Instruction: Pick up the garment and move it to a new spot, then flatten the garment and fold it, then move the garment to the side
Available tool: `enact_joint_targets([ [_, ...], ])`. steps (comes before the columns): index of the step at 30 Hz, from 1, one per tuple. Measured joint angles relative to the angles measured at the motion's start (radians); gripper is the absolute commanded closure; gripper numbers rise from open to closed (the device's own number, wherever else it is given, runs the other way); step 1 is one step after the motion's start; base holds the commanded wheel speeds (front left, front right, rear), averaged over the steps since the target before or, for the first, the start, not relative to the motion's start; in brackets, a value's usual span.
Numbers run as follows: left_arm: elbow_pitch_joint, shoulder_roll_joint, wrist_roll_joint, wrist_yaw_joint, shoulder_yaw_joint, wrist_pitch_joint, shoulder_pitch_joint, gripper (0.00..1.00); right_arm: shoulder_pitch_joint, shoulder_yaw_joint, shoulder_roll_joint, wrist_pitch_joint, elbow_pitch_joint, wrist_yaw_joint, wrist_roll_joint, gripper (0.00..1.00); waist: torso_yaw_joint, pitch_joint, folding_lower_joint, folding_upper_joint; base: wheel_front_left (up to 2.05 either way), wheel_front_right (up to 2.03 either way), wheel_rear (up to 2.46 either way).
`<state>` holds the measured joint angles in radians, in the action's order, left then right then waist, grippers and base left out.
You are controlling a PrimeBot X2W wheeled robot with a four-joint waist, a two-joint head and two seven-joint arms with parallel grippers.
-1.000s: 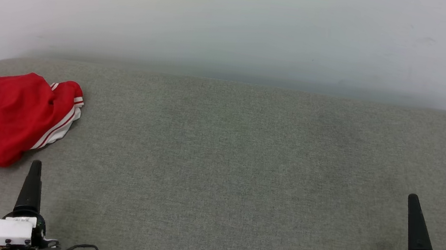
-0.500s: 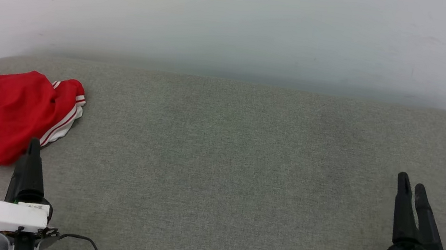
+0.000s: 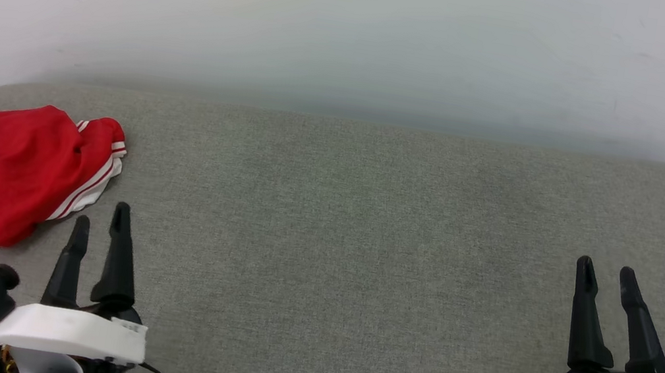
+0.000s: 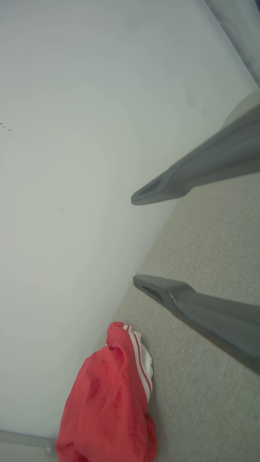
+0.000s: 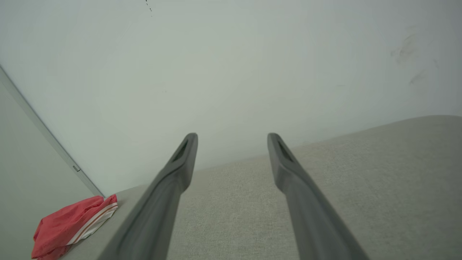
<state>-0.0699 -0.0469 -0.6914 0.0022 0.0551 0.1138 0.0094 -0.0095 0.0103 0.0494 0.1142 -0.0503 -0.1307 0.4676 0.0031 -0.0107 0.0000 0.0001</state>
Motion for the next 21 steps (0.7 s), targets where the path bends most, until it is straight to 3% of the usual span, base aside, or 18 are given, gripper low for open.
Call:
enact_joint_targets([
  [9,-0.006,-0.016,0.212,0.06,-0.107,0.027,0.015,0.0,0.017,0.012,0.0,0.027,-0.005,0.0,-0.138,0.0,-0.007,0.002,0.0,0.0,0.0,0.0,0.0],
  [18,-0.009,-0.07,0.308,0.147,-0.206,0.05,0.022,0.0,0.034,0.031,0.0,0.05,0.01,0.0,-0.231,0.0,-0.01,0.002,-0.0001,0.0,0.0,0.0,0.0],
  [21,0.007,-0.08,0.328,0.158,-0.234,0.057,0.026,0.0,0.035,0.028,0.0,0.056,0.009,0.0,-0.268,0.0,-0.011,0.002,0.0,0.0,0.0,0.0,0.0],
])
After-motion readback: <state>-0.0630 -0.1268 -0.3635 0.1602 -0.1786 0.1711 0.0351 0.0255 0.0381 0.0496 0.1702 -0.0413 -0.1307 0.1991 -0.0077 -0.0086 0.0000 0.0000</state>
